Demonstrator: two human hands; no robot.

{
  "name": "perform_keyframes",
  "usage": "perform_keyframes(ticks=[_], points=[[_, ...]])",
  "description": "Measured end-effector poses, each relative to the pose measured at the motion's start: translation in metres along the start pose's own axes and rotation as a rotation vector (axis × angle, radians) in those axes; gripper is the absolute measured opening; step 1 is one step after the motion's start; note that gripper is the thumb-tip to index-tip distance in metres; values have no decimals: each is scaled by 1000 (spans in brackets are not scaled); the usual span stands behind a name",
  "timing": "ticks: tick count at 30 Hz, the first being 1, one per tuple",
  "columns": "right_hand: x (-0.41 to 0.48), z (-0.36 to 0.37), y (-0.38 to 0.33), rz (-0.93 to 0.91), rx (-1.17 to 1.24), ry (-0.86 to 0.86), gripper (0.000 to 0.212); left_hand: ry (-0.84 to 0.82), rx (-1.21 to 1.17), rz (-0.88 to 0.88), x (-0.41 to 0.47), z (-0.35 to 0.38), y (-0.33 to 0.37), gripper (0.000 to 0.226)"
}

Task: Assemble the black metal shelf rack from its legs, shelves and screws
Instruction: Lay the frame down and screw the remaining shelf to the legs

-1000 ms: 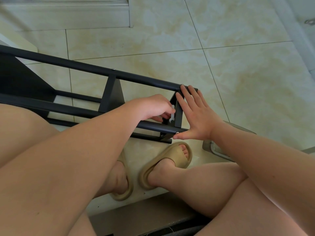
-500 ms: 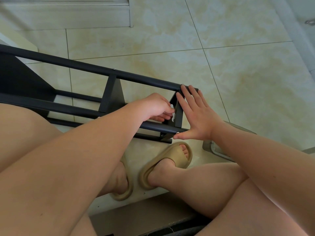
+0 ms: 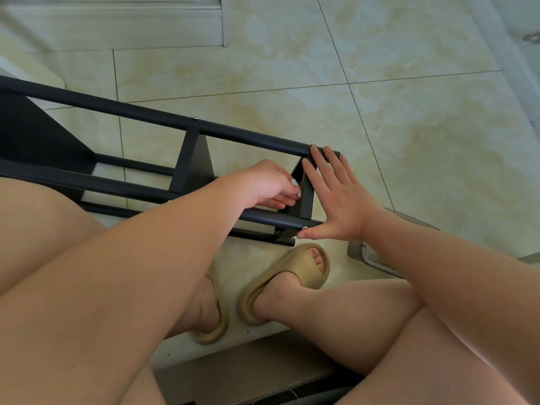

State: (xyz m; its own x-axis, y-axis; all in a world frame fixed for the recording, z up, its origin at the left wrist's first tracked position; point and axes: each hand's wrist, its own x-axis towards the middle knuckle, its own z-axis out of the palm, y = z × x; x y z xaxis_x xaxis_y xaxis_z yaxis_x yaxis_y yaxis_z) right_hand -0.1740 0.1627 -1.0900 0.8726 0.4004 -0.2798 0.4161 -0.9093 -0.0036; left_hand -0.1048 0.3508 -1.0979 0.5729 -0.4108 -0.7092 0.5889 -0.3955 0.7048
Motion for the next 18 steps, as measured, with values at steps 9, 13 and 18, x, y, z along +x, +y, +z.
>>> perform_keyframes(ticks=[9,13,18], points=[[1,1,0,0,-2,0,136,-54,11,-94,-5,1,3,3],[0,1,0,1,-6,-4,136,-81,7,-128,-6,2,3,4],[0,1,0,5,-14,-6,136,-88,31,-139,-7,2,4,5]])
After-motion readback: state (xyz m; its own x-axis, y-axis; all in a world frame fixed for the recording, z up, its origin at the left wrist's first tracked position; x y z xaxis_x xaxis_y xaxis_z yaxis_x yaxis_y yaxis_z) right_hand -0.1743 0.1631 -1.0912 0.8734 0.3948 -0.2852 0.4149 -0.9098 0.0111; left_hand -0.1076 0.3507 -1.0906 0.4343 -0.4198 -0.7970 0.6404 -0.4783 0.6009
